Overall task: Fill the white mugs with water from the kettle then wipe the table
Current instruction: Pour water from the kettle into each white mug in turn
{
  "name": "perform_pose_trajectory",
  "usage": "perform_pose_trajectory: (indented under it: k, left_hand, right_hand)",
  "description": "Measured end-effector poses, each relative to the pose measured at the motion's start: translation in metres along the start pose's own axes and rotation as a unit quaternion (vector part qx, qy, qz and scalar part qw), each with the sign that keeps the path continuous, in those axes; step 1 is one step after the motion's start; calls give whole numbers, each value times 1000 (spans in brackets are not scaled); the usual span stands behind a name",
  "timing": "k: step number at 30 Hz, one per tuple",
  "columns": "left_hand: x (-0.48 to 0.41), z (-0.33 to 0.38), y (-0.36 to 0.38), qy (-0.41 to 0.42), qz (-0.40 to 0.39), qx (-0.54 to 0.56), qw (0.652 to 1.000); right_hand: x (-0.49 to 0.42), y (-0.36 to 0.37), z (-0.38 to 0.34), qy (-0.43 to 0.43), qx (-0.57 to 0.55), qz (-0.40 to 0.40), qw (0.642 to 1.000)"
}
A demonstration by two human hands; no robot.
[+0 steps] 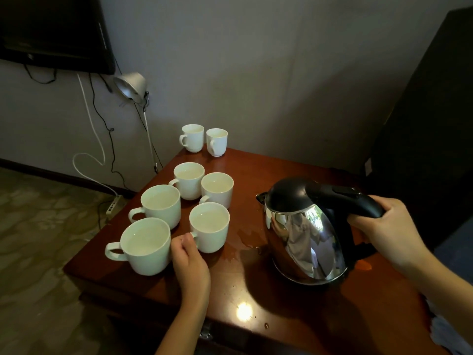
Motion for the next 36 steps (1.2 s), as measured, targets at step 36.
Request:
perform_pose_trajectory:
  k: [36]
  left_hand:
    - [-165, 106, 194, -94, -324, -173, 926]
  right_hand:
    - [-2, -12, 18, 82, -12, -14, 996]
Point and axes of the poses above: each hand's wrist, its own x-axis away from the middle knuckle, its own y-axis out of the palm, z = x × y, the point moved 5 cm from there along -x, towards the middle knuckle, and after that the axes turned 4 degrees about -y, right-handed, at the moved point
